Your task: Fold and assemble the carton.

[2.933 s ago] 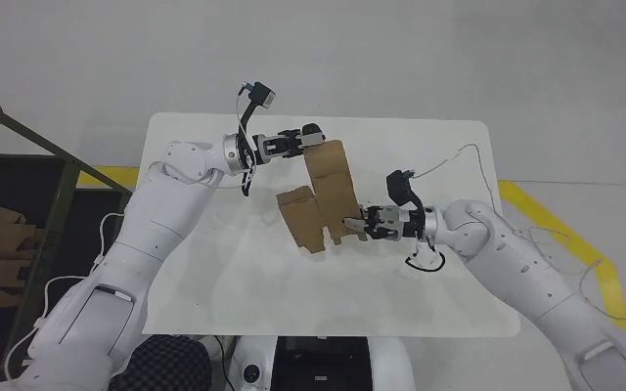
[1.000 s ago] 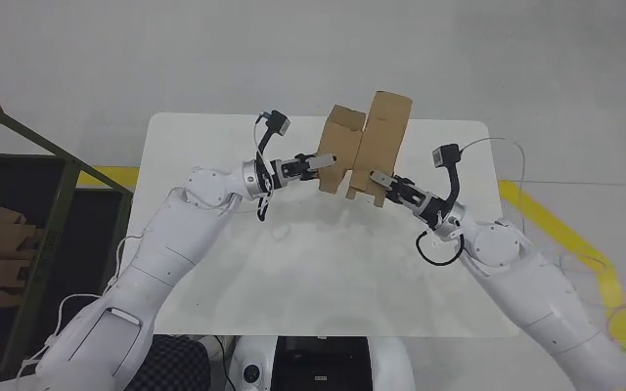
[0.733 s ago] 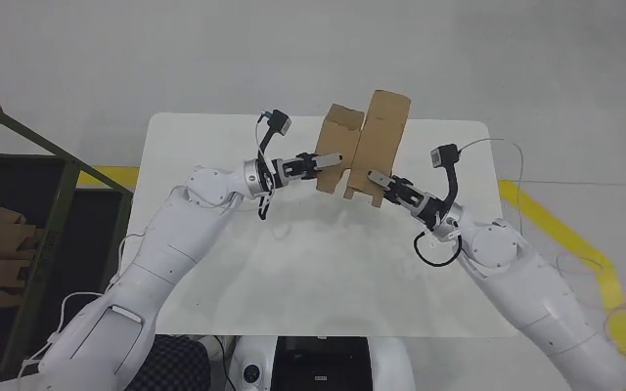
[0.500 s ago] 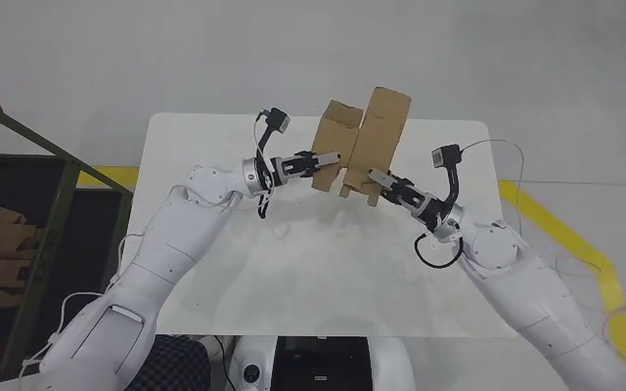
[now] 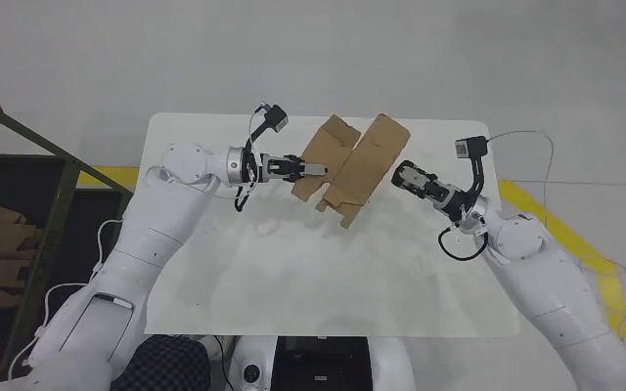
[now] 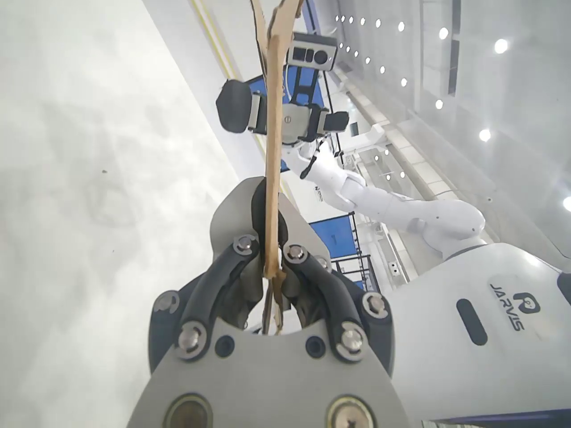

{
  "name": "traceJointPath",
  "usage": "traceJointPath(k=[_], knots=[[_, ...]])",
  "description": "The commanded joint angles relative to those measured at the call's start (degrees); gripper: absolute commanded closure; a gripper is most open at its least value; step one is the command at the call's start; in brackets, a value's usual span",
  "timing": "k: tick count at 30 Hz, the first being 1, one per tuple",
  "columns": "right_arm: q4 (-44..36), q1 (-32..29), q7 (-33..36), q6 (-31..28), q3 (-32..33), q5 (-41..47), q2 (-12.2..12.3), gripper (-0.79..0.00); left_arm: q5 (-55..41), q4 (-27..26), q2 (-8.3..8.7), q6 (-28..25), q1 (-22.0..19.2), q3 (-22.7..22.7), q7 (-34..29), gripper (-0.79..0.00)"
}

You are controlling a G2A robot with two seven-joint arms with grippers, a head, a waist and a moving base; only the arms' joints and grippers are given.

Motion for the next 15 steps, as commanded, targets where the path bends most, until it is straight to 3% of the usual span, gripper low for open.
traceJointPath(k=[1, 6, 10, 12, 13, 15], knots=[[0.84, 0.72, 1.86, -0.67, -0.21, -0.7, -0.14, -0.785, 0.11, -0.13, 0.19, 0.93, -0.49, -0.08, -2.71, 0.0], [2.66, 2.73, 9.68, -3.18, -2.54, 0.81, -0.83, -0.779, -0.09, -0.67, 0.55, 1.19, -0.9, -0.39, -6.61, 0.0], [5.18, 4.88, 16.2, -4.36, -4.46, 2.87, -1.43, -0.699, -0.37, -0.57, 0.66, 1.4, -1.14, 0.09, -9.58, 0.0], [6.26, 5.73, 18.11, -4.95, -5.22, 3.94, -1.78, -0.563, -0.51, -0.51, 0.65, 1.42, -1.26, 0.34, -10.06, 0.0], [6.77, 6.09, 18.88, -5.18, -5.54, 4.45, -1.94, -0.459, -0.47, -0.55, 0.64, 1.41, -1.32, 0.52, -10.35, 0.0], [7.68, 6.73, 20.11, -5.72, -6.01, 5.3, -2.23, -0.382, -0.21, -0.68, 0.64, 1.45, -1.49, 0.86, -10.87, 0.0]])
